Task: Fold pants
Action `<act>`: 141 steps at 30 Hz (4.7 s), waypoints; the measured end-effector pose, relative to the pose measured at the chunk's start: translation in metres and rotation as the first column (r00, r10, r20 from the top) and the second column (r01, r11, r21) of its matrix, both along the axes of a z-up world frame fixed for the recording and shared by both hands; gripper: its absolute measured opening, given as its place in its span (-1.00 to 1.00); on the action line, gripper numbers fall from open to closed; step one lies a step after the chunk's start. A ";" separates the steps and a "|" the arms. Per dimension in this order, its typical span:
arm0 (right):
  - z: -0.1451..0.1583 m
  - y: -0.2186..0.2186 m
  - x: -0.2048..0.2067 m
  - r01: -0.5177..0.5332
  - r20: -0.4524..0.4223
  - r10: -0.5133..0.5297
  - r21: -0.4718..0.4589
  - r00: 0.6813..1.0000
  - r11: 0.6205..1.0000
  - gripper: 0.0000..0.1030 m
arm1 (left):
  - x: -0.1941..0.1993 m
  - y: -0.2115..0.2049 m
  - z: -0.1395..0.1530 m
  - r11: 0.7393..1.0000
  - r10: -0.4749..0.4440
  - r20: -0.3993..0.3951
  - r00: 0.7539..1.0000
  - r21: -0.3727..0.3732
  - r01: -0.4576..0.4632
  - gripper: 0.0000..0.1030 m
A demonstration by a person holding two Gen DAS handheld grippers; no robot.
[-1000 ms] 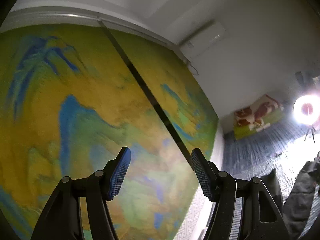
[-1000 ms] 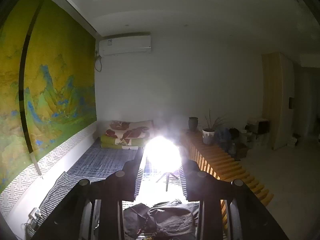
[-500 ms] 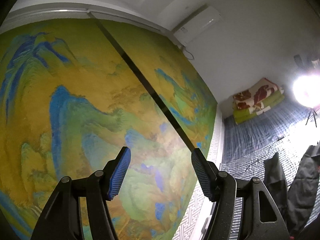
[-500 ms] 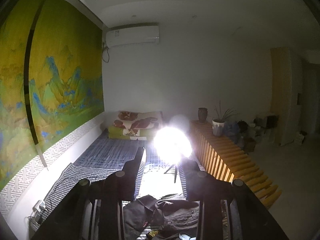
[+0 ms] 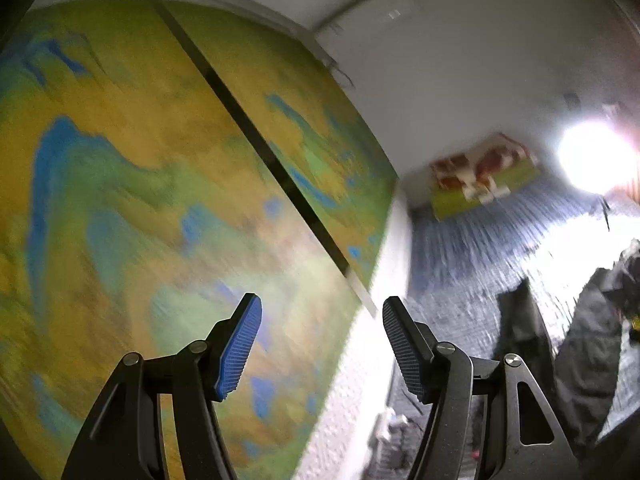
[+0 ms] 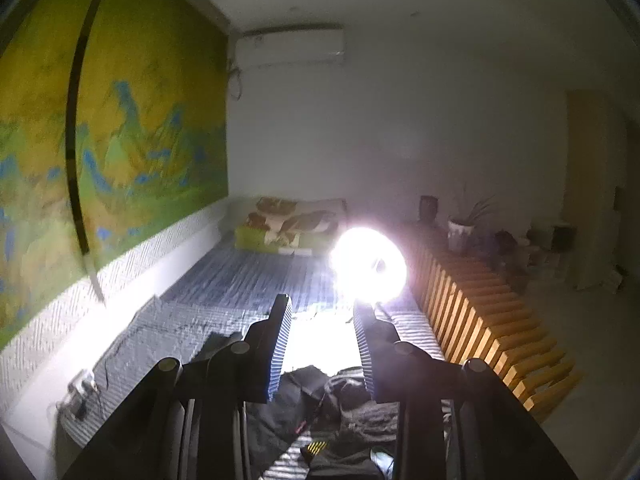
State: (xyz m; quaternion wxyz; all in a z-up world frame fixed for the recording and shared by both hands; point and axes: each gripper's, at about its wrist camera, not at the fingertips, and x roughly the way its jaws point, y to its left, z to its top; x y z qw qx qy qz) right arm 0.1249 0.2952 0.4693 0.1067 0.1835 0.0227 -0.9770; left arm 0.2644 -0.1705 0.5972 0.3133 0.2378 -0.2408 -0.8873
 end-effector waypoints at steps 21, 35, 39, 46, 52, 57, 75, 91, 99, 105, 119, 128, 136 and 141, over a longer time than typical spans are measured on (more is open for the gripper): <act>-0.119 0.003 0.011 -0.023 0.177 0.011 0.067 0.984 0.997 -0.44 | -0.055 0.012 -0.303 0.931 -0.248 0.270 0.930 0.331 0.152 0.31; -0.231 -0.061 -0.080 -0.222 0.394 0.198 0.016 0.897 0.975 0.12 | -0.106 -0.054 -0.528 0.799 -0.165 0.286 0.944 0.600 -0.042 0.48; -0.296 -0.128 -0.151 -0.289 0.493 0.263 -0.025 0.829 0.957 0.13 | -0.109 -0.090 -0.609 0.721 -0.124 0.349 0.929 0.675 -0.157 0.50; -0.399 -0.221 -0.256 -0.257 0.587 0.247 -0.068 0.771 0.964 0.13 | -0.131 -0.122 -0.654 0.633 -0.015 0.272 0.962 0.747 -0.201 0.50; -0.464 -0.212 -0.309 -0.147 0.670 0.162 -0.079 0.724 0.986 0.13 | -0.182 -0.111 -0.645 0.654 -0.035 0.200 0.979 0.746 -0.129 0.52; -0.483 -0.216 -0.350 -0.110 0.686 0.168 -0.129 0.708 0.986 0.13 | -0.206 -0.129 -0.664 0.667 0.021 0.229 0.973 0.722 -0.184 0.52; -0.527 -0.510 -0.447 -0.286 0.717 0.226 -0.038 0.660 0.957 0.14 | -0.232 -0.167 -0.714 0.571 -0.072 0.270 0.960 0.801 -0.183 0.66; -0.577 -0.531 -0.492 -0.197 0.743 0.015 0.157 0.670 0.968 -0.37 | -0.226 -0.169 -0.714 0.513 -0.136 0.194 0.972 0.853 -0.099 -0.62; -0.541 -0.500 -0.475 -0.171 0.698 0.140 -0.026 0.702 0.985 -0.94 | -0.220 -0.167 -0.705 0.495 -0.131 0.157 0.979 0.866 -0.072 -0.75; -0.500 -0.476 -0.463 -0.165 0.575 0.297 -0.271 0.763 0.948 -0.95 | -0.211 -0.172 -0.691 0.472 -0.112 0.102 0.988 0.881 -0.037 -0.77; -0.478 -0.459 -0.482 -0.230 0.517 0.404 -0.368 0.755 0.901 -0.23 | -0.202 -0.168 -0.660 0.655 0.077 0.118 0.990 0.742 -0.140 0.16; -0.570 -0.378 -0.530 0.015 0.674 0.276 -0.392 0.685 0.920 -0.22 | -0.222 -0.151 -0.677 0.626 0.007 0.167 0.986 0.768 -0.135 0.16; -0.592 -0.448 -0.536 -0.147 0.628 0.230 -0.182 0.744 0.972 -0.37 | -0.242 -0.152 -0.703 0.608 0.008 0.230 0.973 0.771 -0.187 0.16; -0.566 -0.445 -0.518 -0.177 0.542 0.201 -0.096 0.816 0.979 -0.95 | -0.247 -0.147 -0.707 0.633 0.018 0.256 0.967 0.745 -0.209 0.17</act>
